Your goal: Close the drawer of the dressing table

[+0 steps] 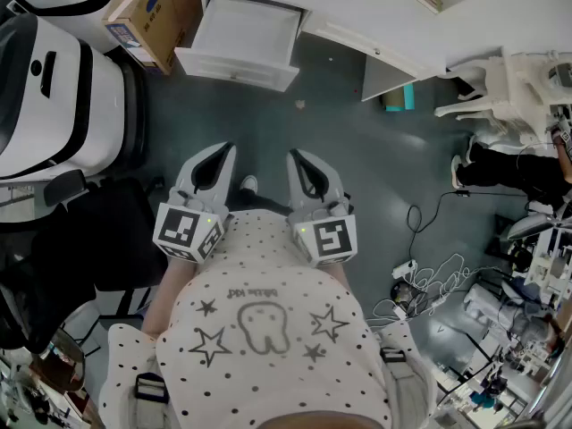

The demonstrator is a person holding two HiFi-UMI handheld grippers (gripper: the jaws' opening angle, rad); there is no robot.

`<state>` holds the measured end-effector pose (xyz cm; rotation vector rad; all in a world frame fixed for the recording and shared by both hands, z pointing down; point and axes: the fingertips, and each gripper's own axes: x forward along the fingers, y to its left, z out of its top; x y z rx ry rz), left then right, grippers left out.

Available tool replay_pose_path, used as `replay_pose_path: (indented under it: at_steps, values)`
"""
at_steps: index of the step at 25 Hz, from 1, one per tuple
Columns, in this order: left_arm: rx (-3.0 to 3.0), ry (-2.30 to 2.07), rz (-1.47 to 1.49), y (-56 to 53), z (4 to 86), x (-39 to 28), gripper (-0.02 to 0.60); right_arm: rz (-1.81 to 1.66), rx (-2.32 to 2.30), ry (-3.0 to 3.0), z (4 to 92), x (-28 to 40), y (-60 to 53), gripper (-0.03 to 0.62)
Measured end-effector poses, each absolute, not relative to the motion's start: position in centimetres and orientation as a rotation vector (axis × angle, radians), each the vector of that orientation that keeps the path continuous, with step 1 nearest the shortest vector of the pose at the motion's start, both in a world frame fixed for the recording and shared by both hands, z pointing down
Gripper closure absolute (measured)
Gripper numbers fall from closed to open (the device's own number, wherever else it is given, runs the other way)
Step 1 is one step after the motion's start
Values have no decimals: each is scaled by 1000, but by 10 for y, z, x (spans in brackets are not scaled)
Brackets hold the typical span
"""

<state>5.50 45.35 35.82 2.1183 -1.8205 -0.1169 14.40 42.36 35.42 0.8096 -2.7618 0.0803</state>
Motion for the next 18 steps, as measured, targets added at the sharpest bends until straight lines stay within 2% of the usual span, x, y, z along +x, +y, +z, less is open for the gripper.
replay_pose_path:
  at_steps: [18]
  values:
    - [2122,-1775,-84,452,364,64,581,126,807,-2773,358,151,426,594]
